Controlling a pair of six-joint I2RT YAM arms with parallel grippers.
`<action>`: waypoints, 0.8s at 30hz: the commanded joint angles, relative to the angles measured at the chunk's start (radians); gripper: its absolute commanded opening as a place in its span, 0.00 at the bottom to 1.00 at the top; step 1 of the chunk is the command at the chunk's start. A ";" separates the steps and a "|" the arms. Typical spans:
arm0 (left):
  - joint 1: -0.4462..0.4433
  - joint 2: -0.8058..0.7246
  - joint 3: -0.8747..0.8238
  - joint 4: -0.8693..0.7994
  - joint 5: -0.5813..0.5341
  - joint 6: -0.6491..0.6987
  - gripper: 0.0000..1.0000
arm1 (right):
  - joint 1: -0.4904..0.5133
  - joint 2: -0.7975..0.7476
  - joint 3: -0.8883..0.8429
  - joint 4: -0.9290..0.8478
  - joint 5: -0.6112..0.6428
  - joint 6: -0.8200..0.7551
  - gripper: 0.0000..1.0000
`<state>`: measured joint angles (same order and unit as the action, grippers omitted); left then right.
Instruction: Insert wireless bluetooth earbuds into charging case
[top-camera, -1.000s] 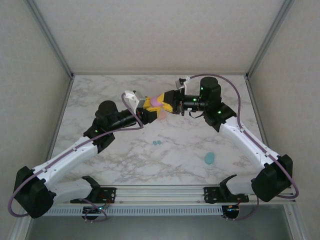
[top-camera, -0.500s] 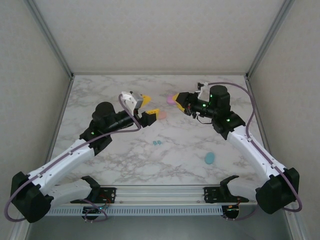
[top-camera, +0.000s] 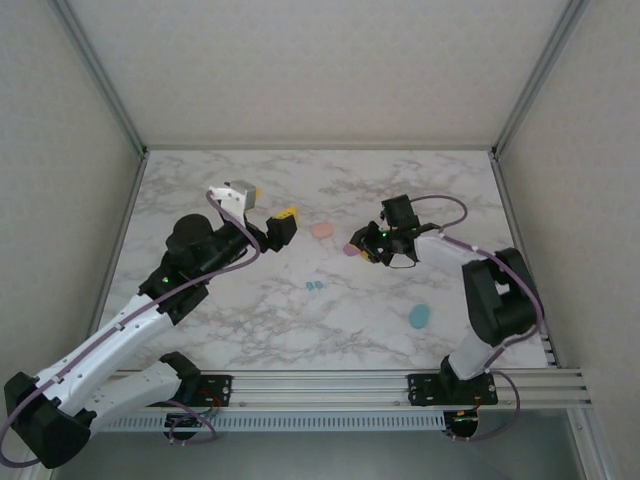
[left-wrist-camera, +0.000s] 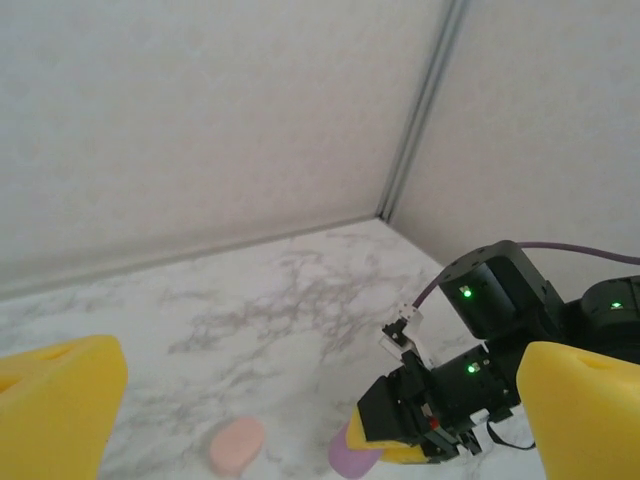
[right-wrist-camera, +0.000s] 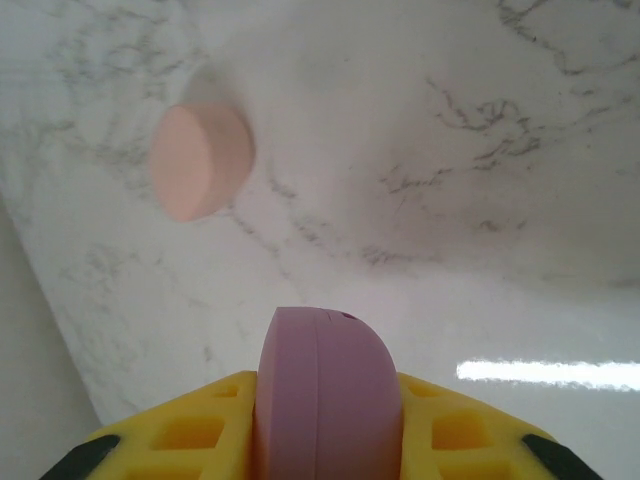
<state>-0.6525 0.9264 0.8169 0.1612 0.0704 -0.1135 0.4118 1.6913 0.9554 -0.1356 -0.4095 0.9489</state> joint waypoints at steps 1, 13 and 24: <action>0.011 -0.005 0.049 -0.078 -0.056 -0.060 1.00 | -0.004 0.082 0.062 0.115 -0.055 -0.010 0.19; 0.016 -0.025 0.078 -0.167 -0.087 -0.028 1.00 | -0.003 0.245 0.119 0.178 -0.047 0.010 0.28; 0.017 0.019 0.101 -0.163 -0.035 -0.029 1.00 | -0.003 0.131 0.153 -0.130 0.119 -0.137 0.57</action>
<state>-0.6441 0.9352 0.8753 -0.0025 0.0147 -0.1501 0.4129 1.8824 1.0725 -0.0944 -0.3862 0.8856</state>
